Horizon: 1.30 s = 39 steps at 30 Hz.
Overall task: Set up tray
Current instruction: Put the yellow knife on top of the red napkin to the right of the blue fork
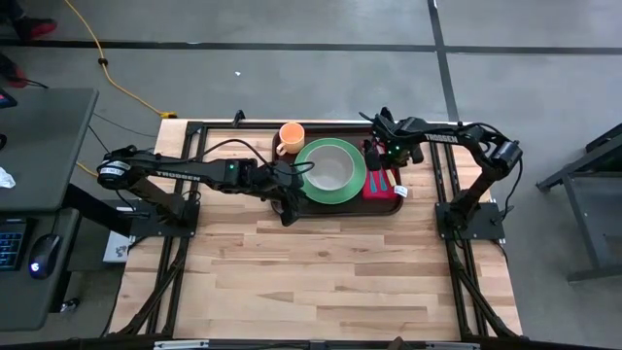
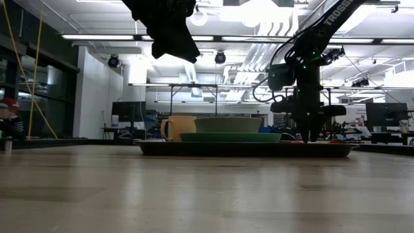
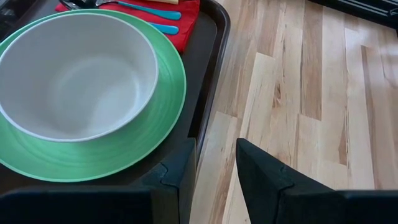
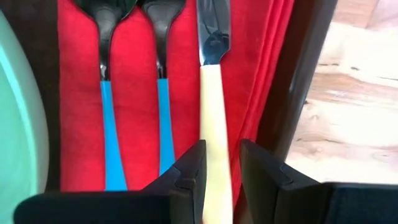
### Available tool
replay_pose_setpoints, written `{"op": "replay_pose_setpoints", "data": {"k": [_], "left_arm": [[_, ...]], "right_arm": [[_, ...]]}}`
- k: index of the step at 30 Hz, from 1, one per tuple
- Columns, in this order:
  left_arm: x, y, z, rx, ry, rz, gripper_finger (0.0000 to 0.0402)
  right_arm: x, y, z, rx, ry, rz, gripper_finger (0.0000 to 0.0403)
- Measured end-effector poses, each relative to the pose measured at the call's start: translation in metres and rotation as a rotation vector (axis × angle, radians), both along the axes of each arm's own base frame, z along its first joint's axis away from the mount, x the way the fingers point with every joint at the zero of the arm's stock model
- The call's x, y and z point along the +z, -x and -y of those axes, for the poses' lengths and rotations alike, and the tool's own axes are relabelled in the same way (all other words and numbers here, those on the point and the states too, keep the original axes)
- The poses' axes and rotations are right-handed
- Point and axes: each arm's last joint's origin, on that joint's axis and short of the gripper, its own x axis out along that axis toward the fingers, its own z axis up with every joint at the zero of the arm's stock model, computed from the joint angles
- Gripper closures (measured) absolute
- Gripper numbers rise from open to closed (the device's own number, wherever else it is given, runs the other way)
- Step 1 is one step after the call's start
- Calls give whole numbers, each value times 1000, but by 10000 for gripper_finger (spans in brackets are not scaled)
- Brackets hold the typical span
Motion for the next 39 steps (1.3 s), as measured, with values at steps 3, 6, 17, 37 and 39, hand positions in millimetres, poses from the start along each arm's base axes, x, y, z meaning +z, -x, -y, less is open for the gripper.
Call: {"op": "replay_pose_setpoints", "data": {"k": [3,6,17,37,39], "left_arm": [[0,0,0,-5,-5,0,256],[0,0,0,-5,-5,-1,257],[0,0,0,-5,-5,-1,257],[0,0,0,-5,-5,0,256],[0,0,0,-5,-5,0,257]], "right_arm": [[-3,0,-1,2,-28,-2,329],[-7,-2,-2,8,-48,-9,329],[-10,-4,-6,22,-78,-20,329],[-10,-5,-8,0,-139,24,329],[-10,-5,-8,-3,-146,29,329]]}}
